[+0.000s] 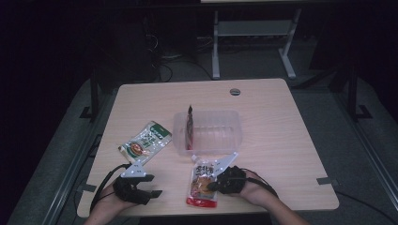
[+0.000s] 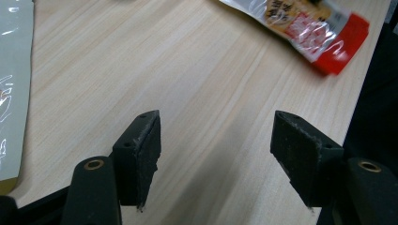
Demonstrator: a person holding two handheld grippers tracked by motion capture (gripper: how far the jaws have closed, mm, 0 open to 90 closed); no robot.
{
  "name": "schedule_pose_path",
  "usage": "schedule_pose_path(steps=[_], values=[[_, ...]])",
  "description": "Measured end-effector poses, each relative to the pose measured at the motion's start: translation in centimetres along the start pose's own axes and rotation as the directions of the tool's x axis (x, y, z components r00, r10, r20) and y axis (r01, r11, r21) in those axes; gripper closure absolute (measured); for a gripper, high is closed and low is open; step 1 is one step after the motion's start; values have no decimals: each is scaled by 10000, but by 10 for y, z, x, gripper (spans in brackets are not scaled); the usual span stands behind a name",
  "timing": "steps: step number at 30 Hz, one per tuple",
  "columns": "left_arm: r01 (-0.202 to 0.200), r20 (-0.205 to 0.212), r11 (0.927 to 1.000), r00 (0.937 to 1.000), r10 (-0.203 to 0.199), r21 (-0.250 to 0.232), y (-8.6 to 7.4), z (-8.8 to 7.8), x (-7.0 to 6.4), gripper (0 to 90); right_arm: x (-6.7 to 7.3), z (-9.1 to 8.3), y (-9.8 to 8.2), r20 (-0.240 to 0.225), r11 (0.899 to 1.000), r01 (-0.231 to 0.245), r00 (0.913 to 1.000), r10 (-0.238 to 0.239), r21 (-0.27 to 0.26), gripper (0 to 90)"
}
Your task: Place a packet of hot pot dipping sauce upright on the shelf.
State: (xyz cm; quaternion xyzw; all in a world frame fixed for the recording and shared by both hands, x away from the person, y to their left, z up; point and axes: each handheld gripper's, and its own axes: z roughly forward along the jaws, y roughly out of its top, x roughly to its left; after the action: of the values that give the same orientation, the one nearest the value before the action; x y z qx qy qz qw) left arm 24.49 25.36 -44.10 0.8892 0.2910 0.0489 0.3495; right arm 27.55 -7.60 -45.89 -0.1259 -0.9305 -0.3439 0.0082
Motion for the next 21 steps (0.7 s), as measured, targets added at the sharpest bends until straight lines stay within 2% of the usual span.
schedule_pose_path(steps=[2, 8, 14, 18, 20, 21], values=[[-29, -3, 10000, 10000, 29, 16, 0, 0, 1, 334, 5, 5, 5, -32, 9998, 179, 9998, -179, -1, 898], [66, 85, 10000, 9999, -66, -35, 1, 0, -1, 358, 9, 18, 18, -416, 9997, 197, 9989, -203, -163, 898], [66, 292, 10000, 9996, -64, -73, 4, 0, -3, 462, 14, 34, 37, -646, 9981, 491, 9966, -515, -375, 898], [-6, 445, 9999, 9990, 12, -154, 9, 0, -8, 589, 13, 29, 43, -559, 9966, 463, 9972, -502, -676, 897], [-124, 548, 9998, 9984, 131, -125, 13, 1, -9, 671, 9, 19, 39, -304, 9960, 282, 9991, -309, -849, 896], [6, 604, 10000, 9982, -2, -58, 15, 2, -11, 742, 6, 14, 37, -201, 9959, 104, 9997, -122, -898, 884]])
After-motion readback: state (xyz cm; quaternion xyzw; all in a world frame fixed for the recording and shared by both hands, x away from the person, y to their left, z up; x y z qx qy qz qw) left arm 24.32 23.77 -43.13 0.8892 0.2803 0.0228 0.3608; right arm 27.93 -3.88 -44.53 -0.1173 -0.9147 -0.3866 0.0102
